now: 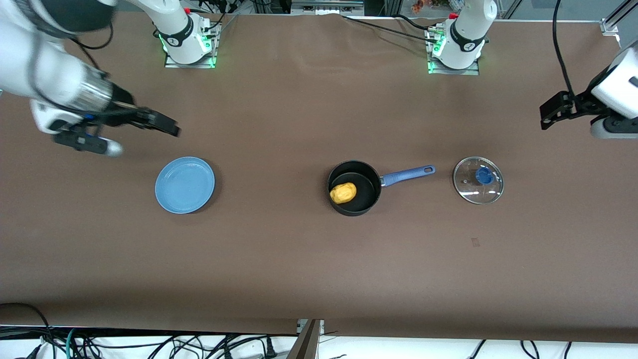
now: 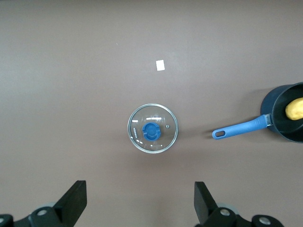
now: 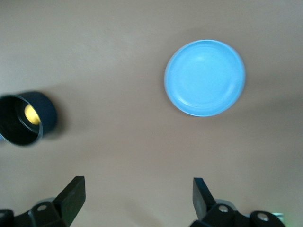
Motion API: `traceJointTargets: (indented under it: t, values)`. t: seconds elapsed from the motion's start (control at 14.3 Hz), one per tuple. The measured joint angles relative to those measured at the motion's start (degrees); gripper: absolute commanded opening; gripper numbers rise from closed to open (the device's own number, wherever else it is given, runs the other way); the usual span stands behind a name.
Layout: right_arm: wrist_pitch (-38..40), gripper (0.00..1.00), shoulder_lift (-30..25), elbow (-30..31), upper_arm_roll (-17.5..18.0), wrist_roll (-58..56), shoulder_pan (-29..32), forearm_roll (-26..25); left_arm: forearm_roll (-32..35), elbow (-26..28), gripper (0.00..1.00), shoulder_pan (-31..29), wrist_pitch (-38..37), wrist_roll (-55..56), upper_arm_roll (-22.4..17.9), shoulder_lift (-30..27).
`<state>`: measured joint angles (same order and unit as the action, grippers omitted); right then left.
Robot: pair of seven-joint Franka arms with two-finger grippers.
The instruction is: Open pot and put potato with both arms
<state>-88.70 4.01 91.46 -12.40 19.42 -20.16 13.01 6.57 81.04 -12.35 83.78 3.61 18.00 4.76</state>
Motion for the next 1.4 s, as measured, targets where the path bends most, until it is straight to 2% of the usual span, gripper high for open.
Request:
traceJointTargets:
  t: [0.35,0.56,0.84,0.98,1.12,1.4]
  values:
    - [4.45,1.00,-3.27,0.66,0.74,-18.06,9.03,-6.51,-1.36,-0.12,1.00,-0.72,0.74,-0.02,-0.11,0.40]
    - [4.34,1.00,-3.36,0.61,2.05,-20.47,11.52,-9.52,-1.45,-0.12,1.00,0.11,2.04,-0.02,-1.17,0.71]
    - [4.29,1.00,-3.49,-1.21,5.21,-17.18,11.50,-11.67,-3.30,-0.12,1.00,9.53,3.12,-0.09,-11.58,1.04]
    - [4.17,1.00,-3.47,-2.46,5.57,-16.88,11.50,-12.71,-4.03,-0.11,1.00,13.78,3.79,-0.24,-16.17,1.05]
    - [3.92,1.00,-3.34,-3.15,5.58,-16.88,11.51,-13.64,-5.32,0.19,1.00,15.70,5.05,-1.65,-18.62,1.04]
    - [3.80,1.00,-3.10,-5.15,5.66,-16.89,11.38,-15.05,-6.10,3.07,1.00,16.10,8.63,-2.98,-19.51,0.35]
